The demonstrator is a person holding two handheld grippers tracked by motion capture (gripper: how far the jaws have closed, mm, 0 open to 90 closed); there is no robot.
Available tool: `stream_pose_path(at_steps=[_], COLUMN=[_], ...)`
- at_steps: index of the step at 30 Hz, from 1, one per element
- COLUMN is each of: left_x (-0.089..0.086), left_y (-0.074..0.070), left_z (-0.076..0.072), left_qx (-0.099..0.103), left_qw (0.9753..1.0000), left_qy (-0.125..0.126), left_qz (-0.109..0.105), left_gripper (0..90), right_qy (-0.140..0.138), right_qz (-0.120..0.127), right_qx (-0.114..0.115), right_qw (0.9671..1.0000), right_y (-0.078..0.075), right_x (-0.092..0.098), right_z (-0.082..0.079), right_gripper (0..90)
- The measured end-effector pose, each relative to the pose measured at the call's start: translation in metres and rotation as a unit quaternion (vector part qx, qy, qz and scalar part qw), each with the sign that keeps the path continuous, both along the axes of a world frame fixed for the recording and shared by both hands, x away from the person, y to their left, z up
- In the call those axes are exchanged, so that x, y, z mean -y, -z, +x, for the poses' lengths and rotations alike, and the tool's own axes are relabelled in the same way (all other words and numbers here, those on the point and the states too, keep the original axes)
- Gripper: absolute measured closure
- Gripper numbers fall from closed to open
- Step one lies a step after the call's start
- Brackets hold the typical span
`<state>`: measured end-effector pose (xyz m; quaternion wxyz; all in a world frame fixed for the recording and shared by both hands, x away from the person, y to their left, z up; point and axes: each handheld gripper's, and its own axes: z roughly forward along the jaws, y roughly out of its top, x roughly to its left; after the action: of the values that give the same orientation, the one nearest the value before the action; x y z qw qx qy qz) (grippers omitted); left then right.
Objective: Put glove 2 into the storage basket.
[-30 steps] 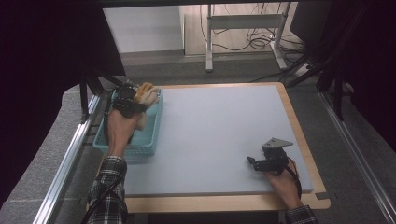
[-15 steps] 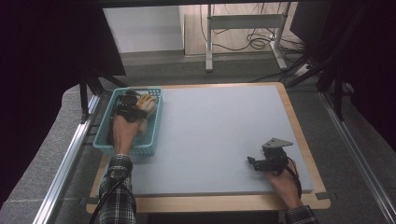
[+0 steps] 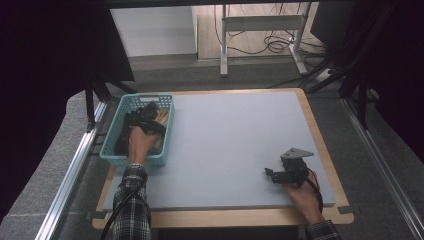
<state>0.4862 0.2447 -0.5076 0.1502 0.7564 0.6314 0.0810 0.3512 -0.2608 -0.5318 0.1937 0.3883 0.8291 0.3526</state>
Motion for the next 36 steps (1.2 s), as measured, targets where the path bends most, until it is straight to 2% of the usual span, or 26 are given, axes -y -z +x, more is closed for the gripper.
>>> stream_pose_path(at_steps=[2,4,7,9,11,12,14,15,17,20,22,26,29,33,36], left_x=[-0.006,-0.012,-0.018,-0.023,-0.029,-0.031,-0.036,-0.038,-0.038,-0.037,-0.035,-0.027,-0.021,-0.012,-0.015], left_y=[-0.002,-0.009,-0.027,-0.041,-0.053,-0.057,-0.06,-0.059,-0.052,-0.038,-0.029,-0.018,-0.018,-0.019,-0.018], left_z=[-0.001,-0.005,-0.013,-0.018,-0.024,-0.027,-0.031,-0.031,-0.032,-0.027,-0.023,-0.016,-0.013,-0.013,-0.014], left_qx=[-0.01,-0.001,0.021,0.044,0.07,0.082,0.094,0.093,0.09,0.07,0.054,0.037,0.04,0.04,0.042], left_qw=[0.9998,0.9992,0.9986,0.9977,0.9967,0.9961,0.9953,0.9954,0.9956,0.9971,0.9979,0.9988,0.9992,0.9991,0.9991], left_qy=[-0.009,-0.01,-0.001,0.004,0.003,0.0,-0.007,-0.011,-0.024,-0.02,-0.014,-0.008,0.001,0.009,0.009], left_qz=[-0.013,-0.039,-0.048,-0.051,-0.043,-0.033,-0.023,-0.018,0.011,0.022,0.033,0.031,0.009,0.005,-0.006], left_gripper=[19.6,10.1,8.2,8.8,15.5,22.6,43.3,53.1,68.6,83.0,86.9,89.9,90.0,90.0,90.0], right_qy=[0.0,0.0,0.0,0.0,0.0,0.0,0.0,0.0,0.0,0.0,0.0,0.0,0.0,0.0,0.0], right_qz=[0.0,0.0,0.0,-0.001,-0.001,-0.001,-0.001,-0.001,-0.001,-0.001,0.0,0.0,0.0,0.0,-0.001], right_qx=[0.0,0.0,0.0,0.0,0.0,0.0,0.0,0.0,0.0,0.0,0.0,0.0,0.0,0.0,0.0], right_qw=[1.0,1.0,1.0,1.0,1.0,1.0,1.0,1.0,1.0,1.0,1.0,1.0,1.0,1.0,1.0], right_y=[0.0,0.0,0.0,0.0,0.0,0.0,0.0,0.0,0.0,0.0,0.0,0.0,0.0,0.0,0.0], right_x=[0.0,0.0,0.0,0.0,0.0,0.0,0.0,0.0,0.0,0.0,0.0,0.0,0.0,0.0,0.0], right_z=[0.0,0.0,0.0,0.0,0.0,0.0,0.0,0.0,0.0,0.0,0.0,0.0,0.0,0.0,0.0], right_gripper=[18.6,18.6,18.6,18.5,18.6,18.5,18.6,18.5,18.6,18.6,18.5,18.6,18.6,18.5,18.5])
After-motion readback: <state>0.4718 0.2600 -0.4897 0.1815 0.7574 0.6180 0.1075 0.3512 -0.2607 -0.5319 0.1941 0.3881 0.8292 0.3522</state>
